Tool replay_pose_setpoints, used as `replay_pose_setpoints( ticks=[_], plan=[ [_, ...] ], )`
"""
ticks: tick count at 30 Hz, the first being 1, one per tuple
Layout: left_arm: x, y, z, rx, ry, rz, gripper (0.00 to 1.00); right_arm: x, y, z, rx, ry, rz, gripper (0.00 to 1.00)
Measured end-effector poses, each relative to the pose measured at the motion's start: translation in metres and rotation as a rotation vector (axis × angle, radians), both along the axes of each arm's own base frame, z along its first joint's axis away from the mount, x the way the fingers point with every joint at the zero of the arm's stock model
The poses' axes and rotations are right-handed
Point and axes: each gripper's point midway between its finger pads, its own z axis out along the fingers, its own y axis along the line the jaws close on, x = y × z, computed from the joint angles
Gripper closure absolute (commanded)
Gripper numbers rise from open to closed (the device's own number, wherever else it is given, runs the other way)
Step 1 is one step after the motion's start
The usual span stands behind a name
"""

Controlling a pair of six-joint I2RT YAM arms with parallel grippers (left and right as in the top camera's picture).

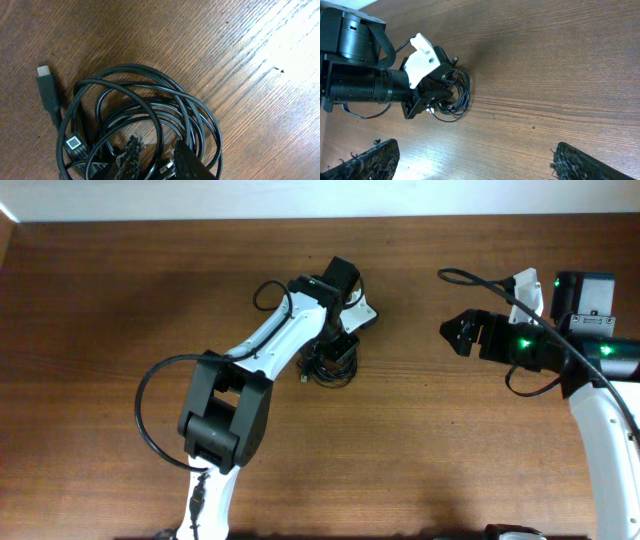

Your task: Untangle cables

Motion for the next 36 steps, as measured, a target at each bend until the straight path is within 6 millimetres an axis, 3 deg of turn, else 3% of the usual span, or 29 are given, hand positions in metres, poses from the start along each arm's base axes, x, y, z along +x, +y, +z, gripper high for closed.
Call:
replay_pose_setpoints(
  ticks=[1, 5, 7, 11, 14, 16, 20, 26, 29, 36],
  plan=[
    [0.001, 0.0, 0.0, -0.001, -0.004, -0.001, 1.0, 0.0, 0.0, 0.0, 0.0, 0.0, 0.0, 0.01],
    [0.004, -0.002, 0.001, -0.007, -0.019, -0.002, 1.0, 0.0, 0.0, 0.0, 0.0, 0.0, 0.0, 0.01],
    [0.004, 0.001, 0.013, -0.001, 0.009, 0.044, 1.0, 0.0, 0.0, 0.0, 0.0, 0.001, 0.0, 0.01],
    [0.03, 0.005, 0.091, -0.115, -0.018, 0.157, 1.0, 0.0, 0.0, 0.0, -0.002, 0.001, -0.002, 0.04],
    [0.03, 0.018, 0.143, -0.223, 0.017, 0.206, 1.0, 0.003, -0.001, 0.002, 0.011, -0.002, -0.02, 0.09],
    [0.022, 0.019, 0.162, -0.292, 0.061, 0.211, 1.0, 0.013, 0.005, 0.011, 0.028, -0.058, -0.008, 0.13],
    [0.01, 0.015, 0.196, -0.479, 0.162, 0.216, 1.0, 0.023, 0.044, 0.023, 0.075, -0.116, 0.062, 0.2],
    [0.019, 0.046, 0.239, -0.792, 0.277, 0.286, 1.0, 0.054, 0.119, -0.004, 0.171, -0.087, 0.156, 0.3],
    [0.018, 0.048, 0.248, -0.855, 0.299, 0.282, 1.0, 0.066, 0.149, -0.024, 0.213, -0.051, 0.172, 0.3],
    [0.016, 0.043, 0.254, -0.886, 0.314, 0.266, 1.0, 0.082, 0.19, -0.057, 0.29, 0.011, 0.156, 0.3]
  ],
)
